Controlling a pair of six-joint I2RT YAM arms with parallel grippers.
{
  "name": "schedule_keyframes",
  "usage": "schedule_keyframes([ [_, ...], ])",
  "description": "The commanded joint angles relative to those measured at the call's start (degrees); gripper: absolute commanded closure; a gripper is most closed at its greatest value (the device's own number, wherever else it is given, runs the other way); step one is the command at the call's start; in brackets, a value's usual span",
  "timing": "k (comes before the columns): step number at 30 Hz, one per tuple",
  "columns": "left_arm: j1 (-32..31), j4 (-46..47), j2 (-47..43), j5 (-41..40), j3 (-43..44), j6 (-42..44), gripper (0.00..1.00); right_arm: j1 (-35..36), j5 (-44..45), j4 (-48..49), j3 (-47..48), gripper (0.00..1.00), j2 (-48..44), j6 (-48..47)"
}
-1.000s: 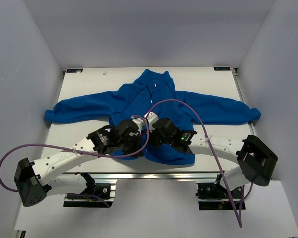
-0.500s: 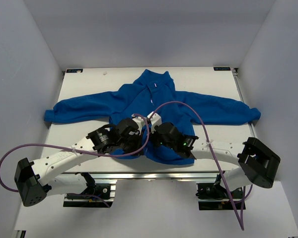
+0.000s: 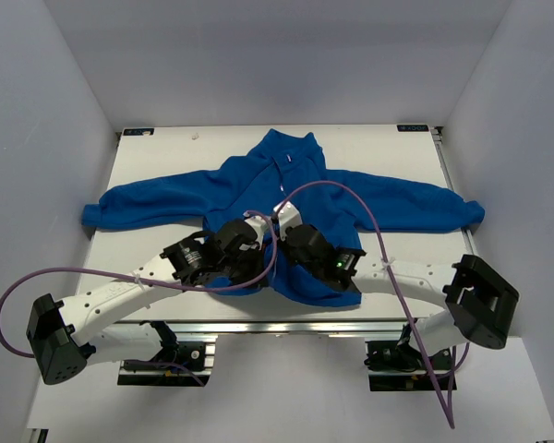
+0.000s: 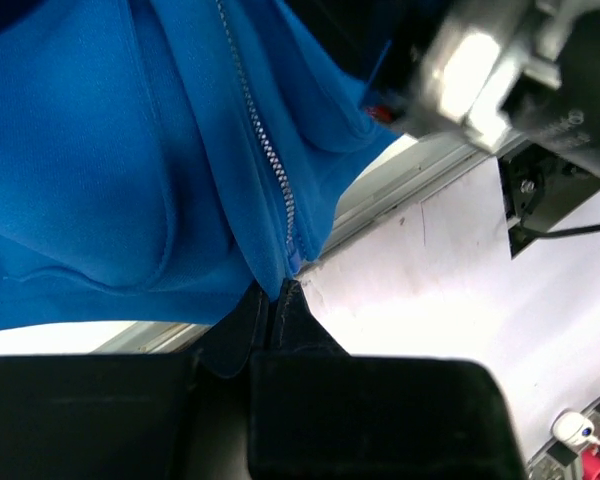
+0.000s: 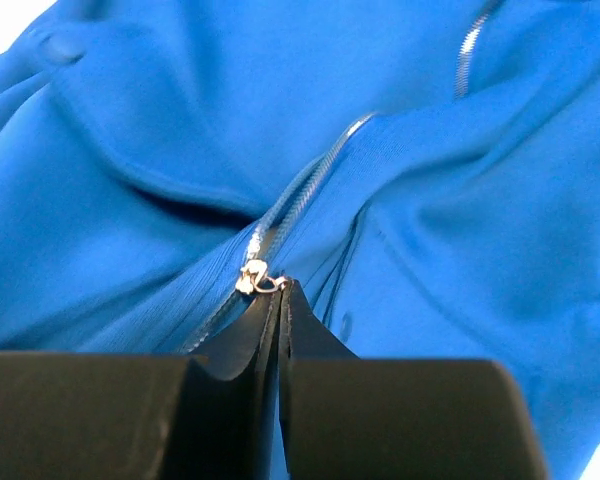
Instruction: Zip up the jacket
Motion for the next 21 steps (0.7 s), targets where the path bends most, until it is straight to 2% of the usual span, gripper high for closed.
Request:
schedule_keyframes([
  [1, -0.24, -0.78, -1.14, 5.04, -1.61, -1.01, 1.00, -2.55, 9.83, -2.37, 6.41, 1.00, 3.48, -4.55],
  [8, -0.32, -0.96, -1.32, 7.76, -6.70, -4.43, 1.00, -12.74, 5.19, -3.96, 18.10, 1.00, 12.01, -9.12],
  [15, -0.24, 2.29, -1.41, 10.14, -11.28, -6.02, 1.00, -25.22, 0.44, -6.77, 39.44, 1.00, 30.45, -16.06],
  [18, -0.24, 3.52, -0.36, 10.93, -12.25, -5.84, 1.00, -28.83, -0.88, -9.31, 55.16, 1.00, 40.82, -17.65],
  [19, -0.24, 4.13, 0.52, 11.45, -12.52, -5.93, 1.00, -29.71, -1.67, -12.97, 64.86, 1.00, 43.81, -17.65],
  [21, -0.24, 5.63, 0.79, 13.64, -14.44, -6.54, 1.00, -32.08, -3.16, -14.50, 73.88, 1.00, 51.55, -17.04],
])
